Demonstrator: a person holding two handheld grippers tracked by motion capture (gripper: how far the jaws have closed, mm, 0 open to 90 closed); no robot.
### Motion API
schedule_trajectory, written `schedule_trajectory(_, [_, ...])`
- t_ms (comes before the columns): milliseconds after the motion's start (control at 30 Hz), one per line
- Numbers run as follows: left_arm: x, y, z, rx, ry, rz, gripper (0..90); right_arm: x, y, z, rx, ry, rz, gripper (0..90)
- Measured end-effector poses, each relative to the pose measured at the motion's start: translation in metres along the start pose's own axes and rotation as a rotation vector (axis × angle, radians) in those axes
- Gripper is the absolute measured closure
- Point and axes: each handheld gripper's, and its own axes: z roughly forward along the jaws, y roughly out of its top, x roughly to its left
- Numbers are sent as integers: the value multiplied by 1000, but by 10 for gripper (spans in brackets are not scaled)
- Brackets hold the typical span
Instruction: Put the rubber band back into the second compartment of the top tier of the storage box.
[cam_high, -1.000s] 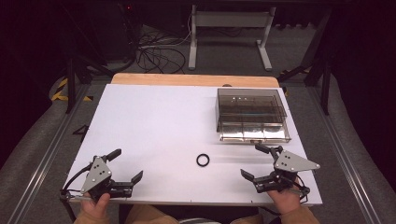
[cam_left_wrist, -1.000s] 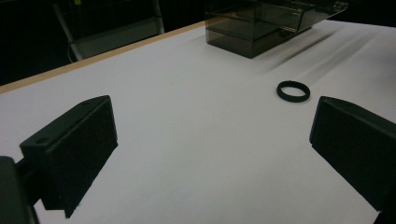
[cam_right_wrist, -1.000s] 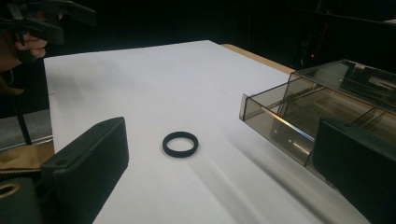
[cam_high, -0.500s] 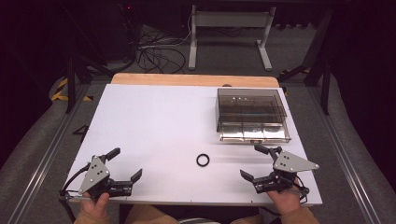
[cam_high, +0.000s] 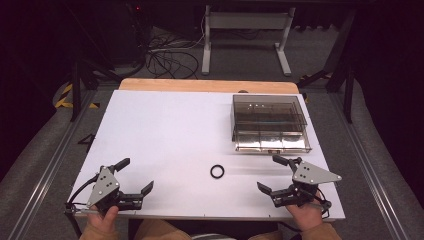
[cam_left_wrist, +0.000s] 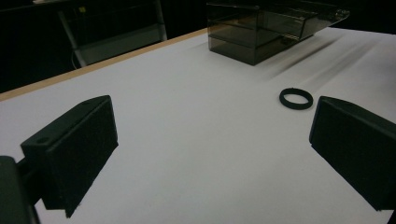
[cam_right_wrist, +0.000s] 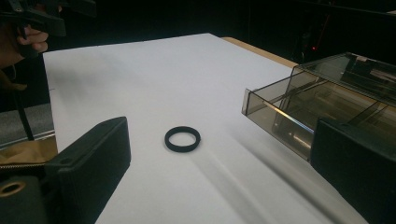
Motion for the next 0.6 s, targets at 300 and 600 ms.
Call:
schedule_trajectory(300, [0, 0, 1, 0, -5, -1, 17, 0, 7, 7, 25, 9, -6, 58])
schedule_trajectory(600, [0, -1, 1, 2, -8, -6, 18, 1, 17, 18, 39, 40, -21, 58])
